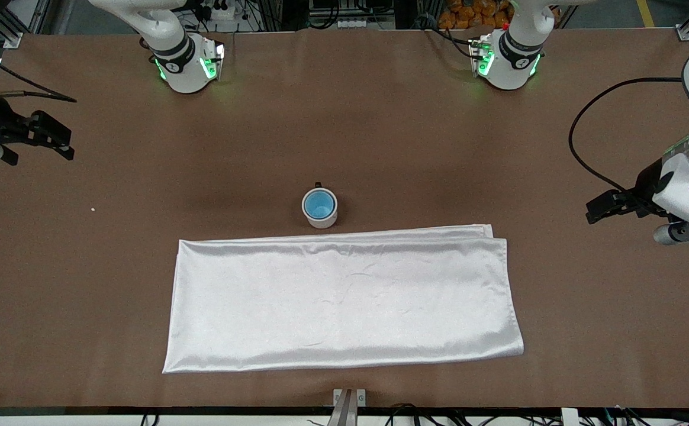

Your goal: Place blue cup into white mug on table

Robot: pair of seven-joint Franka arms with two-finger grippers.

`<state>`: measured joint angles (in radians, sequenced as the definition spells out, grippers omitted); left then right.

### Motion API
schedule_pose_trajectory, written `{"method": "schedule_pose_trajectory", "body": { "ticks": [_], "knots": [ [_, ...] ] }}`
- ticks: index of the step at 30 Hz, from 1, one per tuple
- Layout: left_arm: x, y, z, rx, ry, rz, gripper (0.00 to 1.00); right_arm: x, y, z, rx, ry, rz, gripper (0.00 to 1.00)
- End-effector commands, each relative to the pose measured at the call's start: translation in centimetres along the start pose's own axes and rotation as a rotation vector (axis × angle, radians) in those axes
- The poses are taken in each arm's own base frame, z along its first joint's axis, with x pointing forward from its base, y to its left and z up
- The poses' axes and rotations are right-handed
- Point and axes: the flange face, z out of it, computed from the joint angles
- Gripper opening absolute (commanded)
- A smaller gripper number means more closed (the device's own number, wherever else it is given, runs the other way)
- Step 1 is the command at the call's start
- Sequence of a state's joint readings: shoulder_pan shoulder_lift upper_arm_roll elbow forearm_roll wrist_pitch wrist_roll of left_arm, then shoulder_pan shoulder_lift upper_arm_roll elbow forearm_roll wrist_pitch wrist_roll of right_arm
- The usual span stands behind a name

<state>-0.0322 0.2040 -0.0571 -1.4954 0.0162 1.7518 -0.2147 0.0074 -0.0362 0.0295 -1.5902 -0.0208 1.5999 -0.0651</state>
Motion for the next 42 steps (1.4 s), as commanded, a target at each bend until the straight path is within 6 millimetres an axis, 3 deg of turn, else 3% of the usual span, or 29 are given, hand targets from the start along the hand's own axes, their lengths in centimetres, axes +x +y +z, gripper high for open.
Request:
{"method": "schedule_pose_trajectory", "body": {
  "ticks": [1, 21, 42],
  "knots": [
    [-0.9, -0.1, -0.6, -0.010, -0.009, 0.024, 1.00, 0.2, 0.2, -0.2, -0.004, -0.005, -0.005, 1.00],
    [-2.4, -0.4, -3.7, -0.012, 0.011, 0.022, 1.00, 0.2, 0.2, -0.2, -0.003, -0.006, -0.007, 1.00],
    [-3.2, -0.8, -5.2, 0.000, 0.017, 0.021, 1.00, 0.0, 0.2, -0.2, -0.003, -0.012, -0.008, 1.00]
  ]
}}
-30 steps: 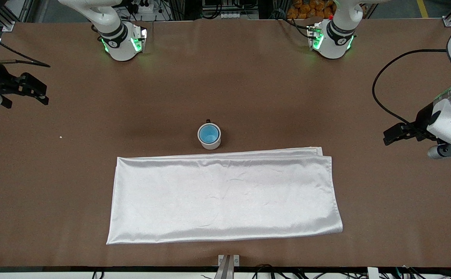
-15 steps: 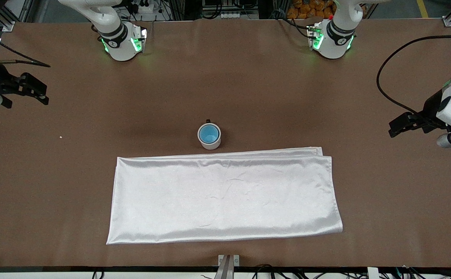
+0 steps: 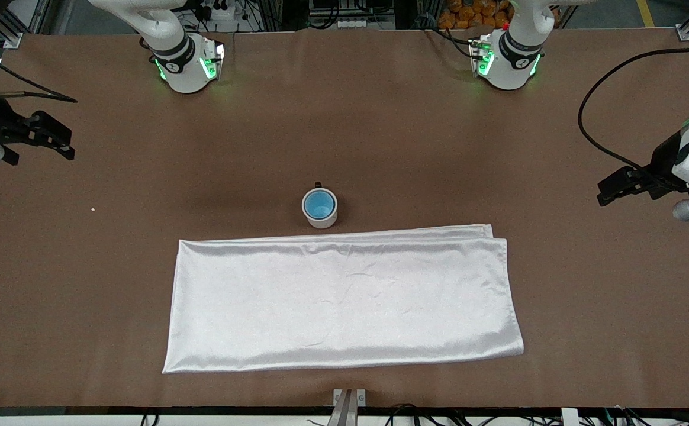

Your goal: Place blue cup into white mug on table

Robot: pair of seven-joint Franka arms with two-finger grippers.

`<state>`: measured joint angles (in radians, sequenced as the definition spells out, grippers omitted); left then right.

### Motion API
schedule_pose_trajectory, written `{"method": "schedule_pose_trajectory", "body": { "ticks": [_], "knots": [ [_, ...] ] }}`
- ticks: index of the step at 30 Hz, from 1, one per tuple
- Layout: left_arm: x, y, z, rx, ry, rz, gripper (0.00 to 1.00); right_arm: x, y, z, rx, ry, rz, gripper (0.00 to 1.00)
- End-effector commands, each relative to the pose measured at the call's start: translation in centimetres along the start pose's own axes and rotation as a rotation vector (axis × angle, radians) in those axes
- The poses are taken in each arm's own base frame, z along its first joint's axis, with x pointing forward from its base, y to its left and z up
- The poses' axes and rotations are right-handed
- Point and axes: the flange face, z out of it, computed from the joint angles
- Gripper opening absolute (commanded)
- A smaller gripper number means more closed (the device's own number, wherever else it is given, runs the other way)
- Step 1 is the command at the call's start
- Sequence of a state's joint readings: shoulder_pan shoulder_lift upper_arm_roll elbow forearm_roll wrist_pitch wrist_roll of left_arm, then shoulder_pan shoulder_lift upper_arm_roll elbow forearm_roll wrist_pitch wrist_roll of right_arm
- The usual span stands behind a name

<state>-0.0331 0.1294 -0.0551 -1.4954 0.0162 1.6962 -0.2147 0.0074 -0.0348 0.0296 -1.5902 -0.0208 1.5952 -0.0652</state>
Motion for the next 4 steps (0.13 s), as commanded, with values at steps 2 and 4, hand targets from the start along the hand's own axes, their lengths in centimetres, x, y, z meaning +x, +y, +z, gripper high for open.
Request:
{"method": "schedule_pose_trajectory", "body": {
  "ticks": [2, 4],
  "knots": [
    [-1.12, -0.44, -1.04, 0.006, -0.006, 0.023, 1.00, 0.05, 0.31, -0.35, -0.004, -0.007, -0.007, 1.00],
    [-1.14, -0.36, -1.04, 0.006, -0.006, 0.024, 1.00, 0.03, 0.31, -0.33, -0.003, -0.008, -0.007, 1.00]
  ]
}}
